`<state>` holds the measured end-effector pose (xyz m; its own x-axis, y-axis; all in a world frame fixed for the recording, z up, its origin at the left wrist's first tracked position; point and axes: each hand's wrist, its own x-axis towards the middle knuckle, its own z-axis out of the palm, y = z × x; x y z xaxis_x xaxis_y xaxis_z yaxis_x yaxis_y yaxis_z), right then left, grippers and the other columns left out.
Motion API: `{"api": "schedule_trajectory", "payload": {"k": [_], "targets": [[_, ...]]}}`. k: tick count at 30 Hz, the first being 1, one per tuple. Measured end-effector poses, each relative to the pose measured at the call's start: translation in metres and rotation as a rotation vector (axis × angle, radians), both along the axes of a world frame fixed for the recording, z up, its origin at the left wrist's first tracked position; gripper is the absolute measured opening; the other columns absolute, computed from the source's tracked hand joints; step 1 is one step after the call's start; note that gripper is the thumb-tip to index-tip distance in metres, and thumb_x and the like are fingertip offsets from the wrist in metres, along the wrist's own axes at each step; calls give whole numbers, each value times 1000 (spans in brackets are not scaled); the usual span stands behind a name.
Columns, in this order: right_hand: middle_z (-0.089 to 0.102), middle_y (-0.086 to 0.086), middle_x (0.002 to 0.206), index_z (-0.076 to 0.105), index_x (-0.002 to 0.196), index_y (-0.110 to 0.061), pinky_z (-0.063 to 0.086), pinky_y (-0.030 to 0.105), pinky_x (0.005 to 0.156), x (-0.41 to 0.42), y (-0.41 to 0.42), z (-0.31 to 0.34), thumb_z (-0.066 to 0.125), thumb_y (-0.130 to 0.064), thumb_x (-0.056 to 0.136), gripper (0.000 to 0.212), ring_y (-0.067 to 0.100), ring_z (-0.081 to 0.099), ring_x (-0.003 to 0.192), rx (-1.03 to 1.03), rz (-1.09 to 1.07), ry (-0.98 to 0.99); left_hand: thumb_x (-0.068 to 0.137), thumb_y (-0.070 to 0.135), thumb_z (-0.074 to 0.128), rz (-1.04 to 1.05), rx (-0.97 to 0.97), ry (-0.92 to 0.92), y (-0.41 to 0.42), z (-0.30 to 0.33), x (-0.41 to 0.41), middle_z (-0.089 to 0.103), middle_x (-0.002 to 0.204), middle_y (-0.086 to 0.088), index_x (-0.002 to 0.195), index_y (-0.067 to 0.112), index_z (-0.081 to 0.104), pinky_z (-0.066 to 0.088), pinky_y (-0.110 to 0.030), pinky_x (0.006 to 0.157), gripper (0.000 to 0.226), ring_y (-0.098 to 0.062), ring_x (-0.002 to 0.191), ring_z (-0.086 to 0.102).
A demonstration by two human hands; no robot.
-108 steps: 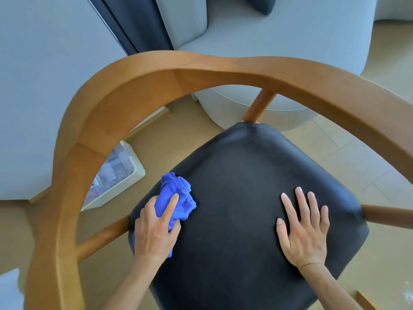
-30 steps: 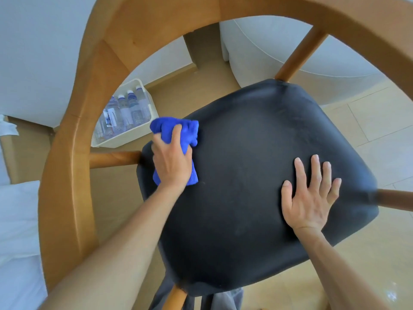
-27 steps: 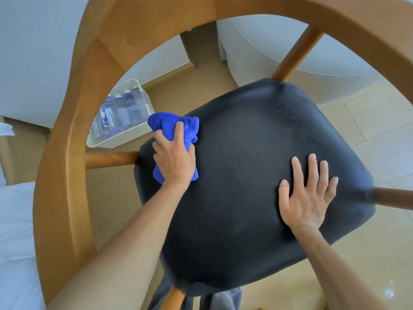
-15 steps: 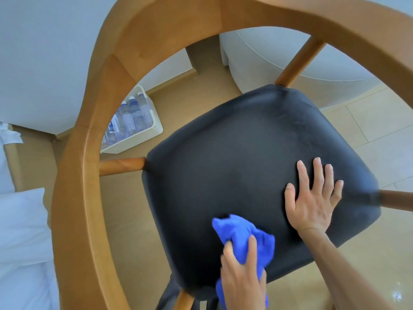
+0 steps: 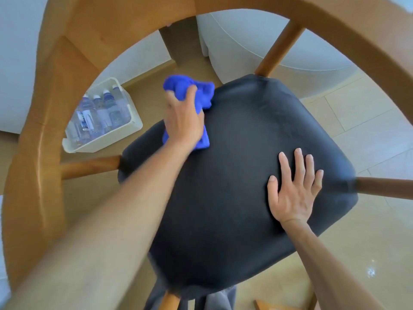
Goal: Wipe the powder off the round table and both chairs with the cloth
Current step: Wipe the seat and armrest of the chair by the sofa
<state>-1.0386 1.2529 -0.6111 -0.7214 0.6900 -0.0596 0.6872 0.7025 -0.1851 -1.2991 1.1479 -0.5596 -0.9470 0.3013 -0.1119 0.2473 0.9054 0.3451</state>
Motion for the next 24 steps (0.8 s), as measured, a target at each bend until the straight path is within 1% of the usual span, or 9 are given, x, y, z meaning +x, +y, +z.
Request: {"api": "schedule_trajectory", "payload": {"k": [3, 6, 8, 10, 14, 17, 20, 22, 24], "targets": [[20, 9, 159, 35, 147, -22, 4, 53, 117, 0, 1, -2, 32, -40, 92, 58, 32, 12, 146, 14, 6, 13, 91, 19, 50, -118, -112, -29, 16, -4, -25, 32, 131, -18, 134, 21, 42, 39, -37, 79, 43, -35, 107, 45], [21, 9, 159, 35, 147, -23, 4, 52, 118, 0, 1, -3, 33, -40, 92, 58, 32, 13, 146, 30, 17, 0, 89, 18, 52, -155, -143, 53, 19, -6, -1, 34, 130, -19, 132, 20, 42, 43, -41, 72, 44, -36, 101, 45], [21, 9, 159, 34, 147, -24, 4, 52, 118, 0, 1, -2, 34, -41, 92, 58, 32, 13, 147, 27, 18, -10, 88, 19, 53, -144, -131, 36, 16, -3, 18, 34, 130, -19, 133, 20, 41, 41, -39, 66, 46, -36, 100, 46], [21, 9, 158, 33, 147, -24, 2, 51, 118, -1, 2, 0, 33, -41, 92, 57, 31, 13, 147, 14, 18, -30, 85, 19, 58, -130, -119, 25, 10, -4, 47, 38, 125, -19, 131, 21, 44, 37, -36, 60, 48, -34, 91, 48], [26, 7, 157, 42, 143, -23, -2, 44, 118, -1, 3, 9, 30, -36, 94, 53, 28, 14, 146, -82, 8, 13, 62, 19, 79, -255, -68, -26, -4, 4, 150, 51, 103, -17, 118, 23, 51, 41, -33, 47, 62, -28, 65, 48], [33, -4, 154, 52, 138, -20, -2, 31, 120, 0, 12, 24, 26, -31, 95, 51, 11, 16, 146, -347, -108, 230, 57, 26, 84, -323, -30, -169, -7, 9, 213, 52, 105, -12, 120, 27, 50, 43, -32, 49, 72, -25, 65, 49], [41, -16, 145, 52, 137, -21, 18, 29, 119, 2, 15, 56, 36, -21, 99, 41, 0, 29, 139, -596, -379, 432, 62, 38, 79, -324, 43, -316, -6, 22, 238, 47, 115, -8, 128, 32, 47, 47, -32, 57, 74, -23, 76, 53], [42, -20, 142, 50, 138, -25, 26, 27, 114, 3, 3, 77, 42, -22, 97, 42, -1, 33, 137, -601, -440, 460, 78, 49, 63, -276, 126, -447, -10, 29, 224, 35, 119, 2, 136, 38, 37, 48, -32, 68, 64, -17, 87, 51], [39, -15, 145, 48, 138, -25, 29, 30, 113, 5, -24, 87, 46, -23, 95, 43, 3, 32, 137, -554, -428, 473, 91, 48, 49, -218, 289, -662, -22, 35, 200, 37, 114, 13, 141, 44, 31, 48, -31, 81, 53, -8, 88, 53]]}}
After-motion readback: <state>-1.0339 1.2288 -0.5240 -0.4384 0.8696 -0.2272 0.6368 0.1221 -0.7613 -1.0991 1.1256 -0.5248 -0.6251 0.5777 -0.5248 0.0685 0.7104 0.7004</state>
